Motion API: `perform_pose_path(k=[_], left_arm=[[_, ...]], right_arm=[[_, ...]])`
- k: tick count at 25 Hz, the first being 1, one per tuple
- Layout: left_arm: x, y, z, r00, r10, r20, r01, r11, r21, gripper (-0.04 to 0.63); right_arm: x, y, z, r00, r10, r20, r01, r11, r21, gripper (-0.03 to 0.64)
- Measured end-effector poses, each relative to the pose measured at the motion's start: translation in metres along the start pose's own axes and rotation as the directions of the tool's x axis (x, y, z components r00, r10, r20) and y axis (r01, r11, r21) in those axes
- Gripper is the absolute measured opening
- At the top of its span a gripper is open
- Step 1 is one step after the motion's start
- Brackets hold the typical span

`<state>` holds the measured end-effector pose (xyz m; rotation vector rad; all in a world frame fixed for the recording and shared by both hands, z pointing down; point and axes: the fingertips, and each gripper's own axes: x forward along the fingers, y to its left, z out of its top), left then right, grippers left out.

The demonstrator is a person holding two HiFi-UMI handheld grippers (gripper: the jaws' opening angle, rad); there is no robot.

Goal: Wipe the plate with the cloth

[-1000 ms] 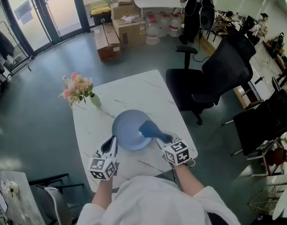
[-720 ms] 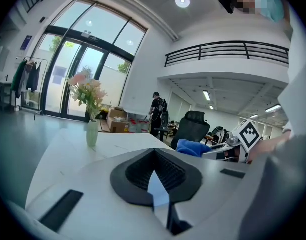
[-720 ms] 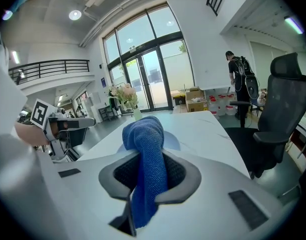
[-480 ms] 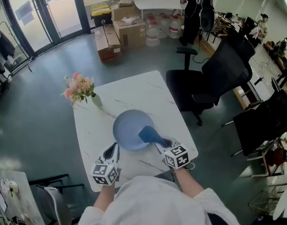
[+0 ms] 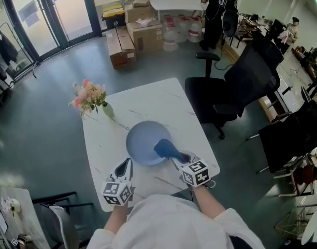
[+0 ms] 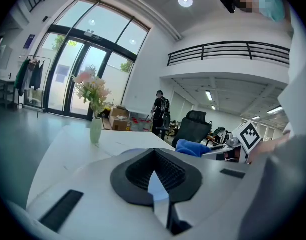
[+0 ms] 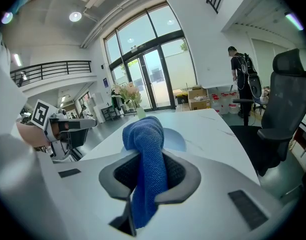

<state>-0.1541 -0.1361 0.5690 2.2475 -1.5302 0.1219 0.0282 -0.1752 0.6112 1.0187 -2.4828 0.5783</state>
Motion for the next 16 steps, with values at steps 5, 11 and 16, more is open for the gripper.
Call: perform_pose_path(k=[5, 11, 16], left_arm=[[0.0011, 0.002, 0.0, 1.0, 0.008, 0.002, -0.008, 1.0, -0.008, 0.032], [0.0007, 0.003, -0.0005, 1.0, 0.01, 0.003, -0.01, 1.0, -0.015, 0.032], [0.0032, -0.0015, 0.0001, 1.0, -0.003, 0.009, 0.003, 1.0, -0.014, 0.032]], right_arm=[[-0.0008, -0.0016, 0.0008, 1.0, -0.003, 0.0, 0.003, 1.0, -0.008, 0.091], [-0.0007, -0.0019, 0.0011, 1.0, -0.004, -0.002, 0.004, 1.0, -0.008, 0.091], [-0.0022, -0.004, 0.0006, 1.0, -0.006, -0.002, 0.006, 1.0, -0.01, 0.091]])
